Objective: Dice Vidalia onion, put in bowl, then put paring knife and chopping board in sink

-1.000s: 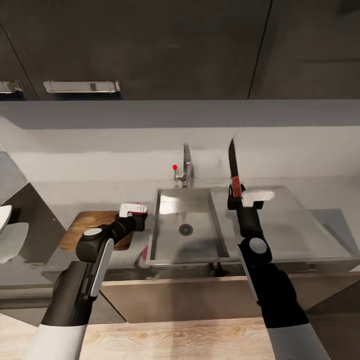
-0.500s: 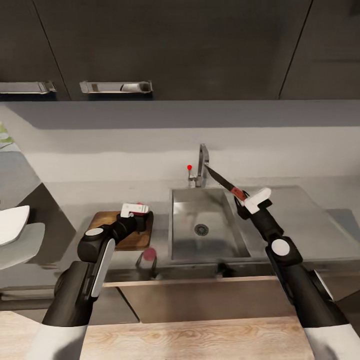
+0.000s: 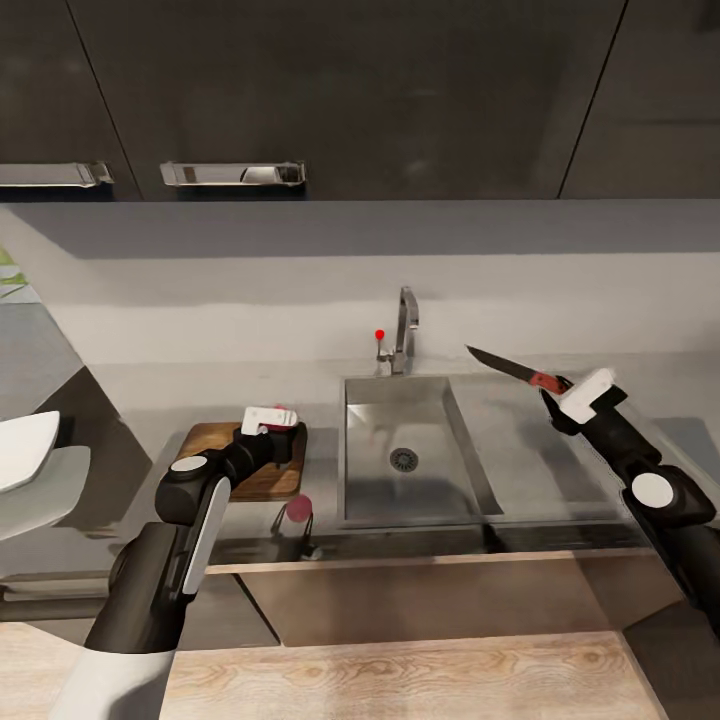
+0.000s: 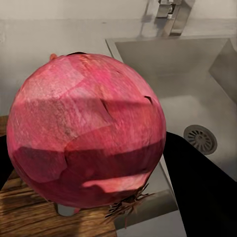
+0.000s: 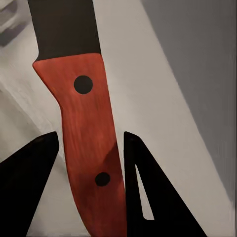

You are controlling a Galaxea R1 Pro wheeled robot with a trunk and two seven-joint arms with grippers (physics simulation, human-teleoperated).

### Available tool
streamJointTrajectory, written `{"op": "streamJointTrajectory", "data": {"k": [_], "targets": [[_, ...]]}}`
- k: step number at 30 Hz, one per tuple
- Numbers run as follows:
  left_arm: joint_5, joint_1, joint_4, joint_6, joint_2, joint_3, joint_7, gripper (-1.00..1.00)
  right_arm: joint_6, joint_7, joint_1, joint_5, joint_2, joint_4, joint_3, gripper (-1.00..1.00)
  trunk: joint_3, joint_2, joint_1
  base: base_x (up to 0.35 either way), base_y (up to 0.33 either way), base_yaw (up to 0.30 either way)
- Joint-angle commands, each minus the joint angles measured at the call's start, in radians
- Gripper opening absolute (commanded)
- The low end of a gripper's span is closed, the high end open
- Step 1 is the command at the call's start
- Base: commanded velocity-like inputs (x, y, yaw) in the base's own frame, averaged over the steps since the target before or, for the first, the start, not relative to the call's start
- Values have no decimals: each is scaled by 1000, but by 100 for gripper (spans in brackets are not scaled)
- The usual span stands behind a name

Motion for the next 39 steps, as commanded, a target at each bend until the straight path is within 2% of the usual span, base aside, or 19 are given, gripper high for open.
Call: {"op": "streamJointTrajectory", "data": {"k": [1,4,7,11,17,18,20,21,23,26,30,32,35,39], "targets": [[0,-1,-1,5,0,1,-4,-100,5,14,-1,8,-8,-2,1,-100,-2,-2,1,0,0,0],[0,-1,-1,6,-1,1,-4,-100,-3,83,-1,8,-21,-2,-7,-100,-2,-2,1,0,0,0],[0,-1,-1,5,0,1,-4,-100,-25,122,-1,8,-24,-2,-40,-100,-2,-2,1,0,0,0],[0,-1,-1,5,0,1,-4,-100,-35,137,-1,7,-25,-2,-70,-100,-2,-2,1,0,0,0],[0,-1,-1,5,-1,0,-4,-100,-36,134,-1,11,-24,-2,-67,-100,-2,-2,1,0,0,0],[0,-1,-1,5,-1,0,-4,-100,-36,134,-1,21,-24,-2,-65,-100,-2,-2,1,0,0,0],[0,-1,-1,5,-1,1,-4,-100,-37,133,-1,81,-24,-2,-49,-100,-2,-2,1,0,0,0],[0,-1,-1,5,-1,0,-4,-100,-39,133,-1,171,-24,-2,-31,-100,-2,-2,1,0,0,0],[0,-1,-1,5,-1,0,-4,-100,-38,127,-1,242,-24,-2,-22,-100,-2,-2,1,0,0,0],[0,-1,-1,5,0,0,-4,-100,-37,121,-1,299,-24,-2,-16,-100,-2,-2,1,0,0,0],[0,-1,-1,5,-1,0,-4,-100,-35,110,-1,339,-24,-2,-15,-100,-2,-2,1,0,0,0],[0,-1,-1,6,-1,0,-4,-100,-36,65,-1,345,-24,-2,-14,-100,-2,-2,1,0,24,0],[0,-1,-1,6,-1,0,-4,-100,-38,36,-1,346,-24,-2,-15,-100,-2,-2,1,0,152,0],[0,-1,-1,6,-1,0,-4,-100,-38,27,-1,347,-24,-2,-15,-100,-2,-2,1,0,287,0]]}}
